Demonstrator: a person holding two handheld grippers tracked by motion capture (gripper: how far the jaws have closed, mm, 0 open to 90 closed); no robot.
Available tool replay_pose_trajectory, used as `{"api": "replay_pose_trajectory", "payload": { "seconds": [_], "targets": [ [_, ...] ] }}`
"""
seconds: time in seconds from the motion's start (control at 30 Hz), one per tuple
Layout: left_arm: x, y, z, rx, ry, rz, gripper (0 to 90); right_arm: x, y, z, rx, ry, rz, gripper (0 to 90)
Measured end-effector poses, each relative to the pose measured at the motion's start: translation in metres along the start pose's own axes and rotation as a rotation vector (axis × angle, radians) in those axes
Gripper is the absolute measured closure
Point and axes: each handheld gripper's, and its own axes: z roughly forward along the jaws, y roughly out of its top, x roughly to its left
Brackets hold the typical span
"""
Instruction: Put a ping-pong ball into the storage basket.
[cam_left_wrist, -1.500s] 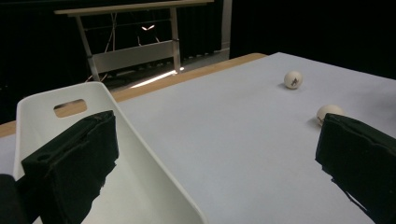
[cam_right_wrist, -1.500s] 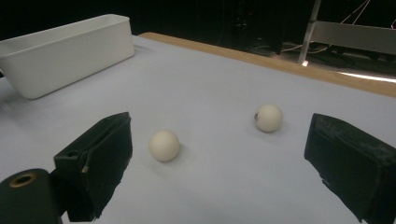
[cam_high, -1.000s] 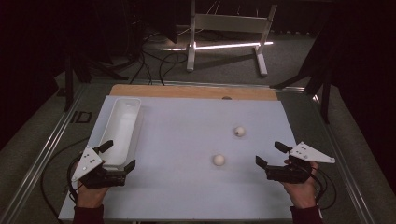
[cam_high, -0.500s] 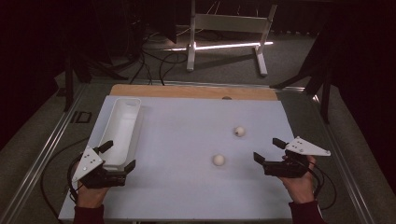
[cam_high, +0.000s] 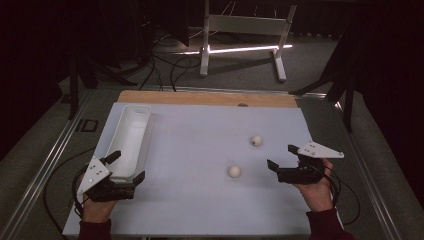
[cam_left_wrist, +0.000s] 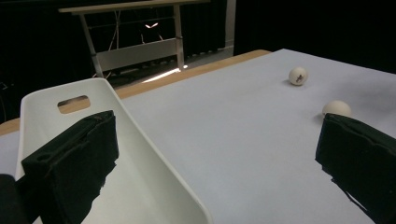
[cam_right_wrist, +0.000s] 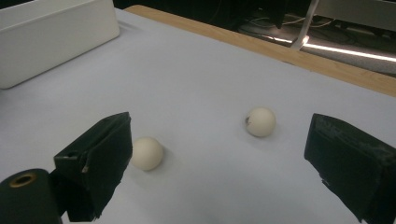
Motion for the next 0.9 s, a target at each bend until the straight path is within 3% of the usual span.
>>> {"api": "replay_pose_trajectory", "payload": {
  "seconds": [0.9],
  "targets": [
    [0.0, -0.002, 0.002, 0.003, -0.001, -0.004, 0.1, -0.001, 0.025, 0.018, 0.063, -0.002, -0.001, 7.3]
  ]
}}
